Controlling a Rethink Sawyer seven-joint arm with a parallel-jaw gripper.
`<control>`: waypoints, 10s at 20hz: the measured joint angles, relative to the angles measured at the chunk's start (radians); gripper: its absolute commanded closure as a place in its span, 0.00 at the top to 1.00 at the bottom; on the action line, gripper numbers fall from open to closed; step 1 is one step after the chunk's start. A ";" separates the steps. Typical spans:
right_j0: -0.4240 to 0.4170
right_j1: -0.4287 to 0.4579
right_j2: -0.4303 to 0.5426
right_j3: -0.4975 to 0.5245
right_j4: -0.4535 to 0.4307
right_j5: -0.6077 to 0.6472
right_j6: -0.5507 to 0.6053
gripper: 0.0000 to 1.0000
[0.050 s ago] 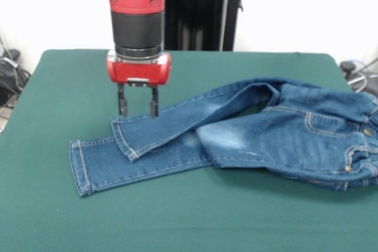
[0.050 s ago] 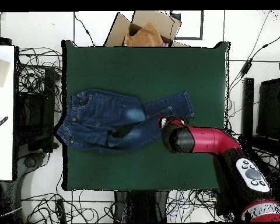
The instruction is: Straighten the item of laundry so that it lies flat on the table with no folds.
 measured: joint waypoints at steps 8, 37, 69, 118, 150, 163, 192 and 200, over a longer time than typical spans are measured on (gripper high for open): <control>-0.022 0.053 0.000 -0.028 -0.020 0.000 0.000 1.00; 0.029 0.163 0.000 -0.119 -0.062 0.001 0.000 1.00; -0.126 0.095 0.100 -0.051 -0.083 0.030 0.000 0.00; -0.593 -0.145 0.379 0.229 -0.084 0.150 -0.001 1.00; -0.309 -0.017 0.355 0.044 -0.195 0.150 -0.001 1.00; -0.137 -0.014 0.202 -0.056 -0.307 0.150 -0.001 1.00; -0.015 0.151 0.110 -0.289 -0.298 0.144 -0.001 1.00; -0.036 0.213 0.125 -0.337 -0.273 0.144 -0.001 1.00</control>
